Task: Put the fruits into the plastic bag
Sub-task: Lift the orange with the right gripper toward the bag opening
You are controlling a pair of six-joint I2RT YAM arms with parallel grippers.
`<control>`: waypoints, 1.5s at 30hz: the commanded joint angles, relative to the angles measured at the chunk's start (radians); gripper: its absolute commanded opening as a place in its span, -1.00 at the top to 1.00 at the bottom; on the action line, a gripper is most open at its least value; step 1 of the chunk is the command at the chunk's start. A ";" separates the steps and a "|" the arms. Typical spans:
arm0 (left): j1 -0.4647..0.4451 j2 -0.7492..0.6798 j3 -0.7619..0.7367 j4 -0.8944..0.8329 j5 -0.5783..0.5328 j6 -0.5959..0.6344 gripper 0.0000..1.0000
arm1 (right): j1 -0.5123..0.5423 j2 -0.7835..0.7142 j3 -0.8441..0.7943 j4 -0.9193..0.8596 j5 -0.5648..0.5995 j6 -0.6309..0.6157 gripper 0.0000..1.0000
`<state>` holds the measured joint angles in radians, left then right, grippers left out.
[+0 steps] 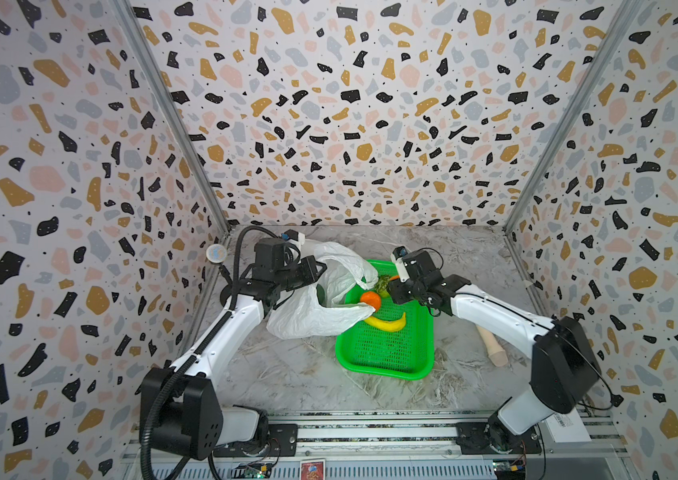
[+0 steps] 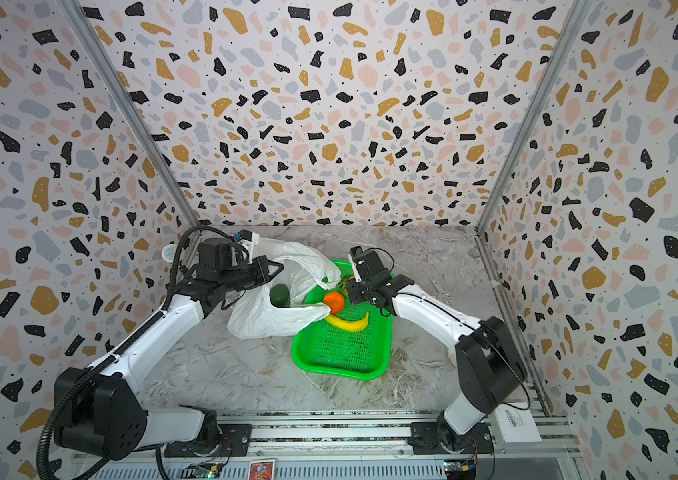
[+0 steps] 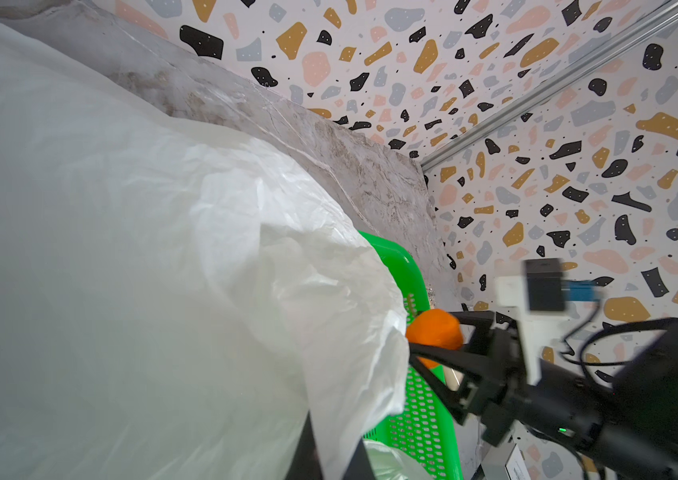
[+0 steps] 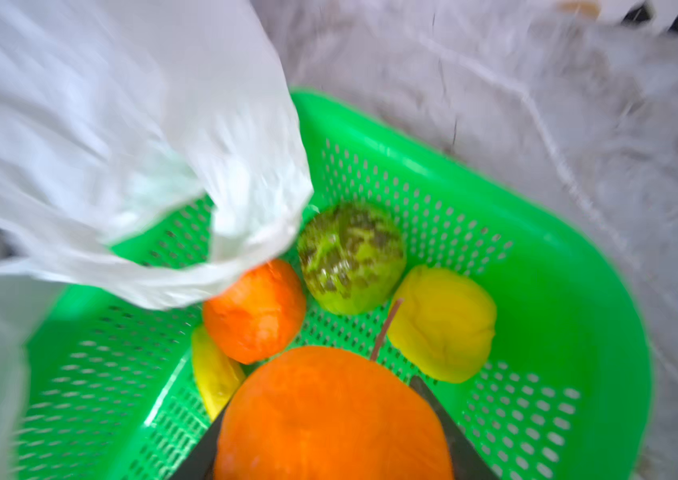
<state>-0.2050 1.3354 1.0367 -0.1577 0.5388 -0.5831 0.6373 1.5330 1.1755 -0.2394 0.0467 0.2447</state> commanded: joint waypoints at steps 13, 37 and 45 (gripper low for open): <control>-0.007 -0.044 0.021 0.018 -0.030 0.004 1.00 | 0.163 0.191 0.220 0.216 -0.507 0.116 0.25; -0.007 -0.060 0.022 -0.003 -0.064 0.045 1.00 | 0.112 -0.102 -0.056 0.319 -0.208 0.121 -0.70; -0.006 -0.047 0.026 -0.004 -0.082 0.043 1.00 | -0.029 -0.177 -0.262 0.252 -0.087 0.305 -0.68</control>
<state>-0.2096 1.2816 1.0424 -0.1642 0.4694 -0.5564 0.6540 1.3148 0.9314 0.0677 -0.0975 0.4759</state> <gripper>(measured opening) 0.047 0.841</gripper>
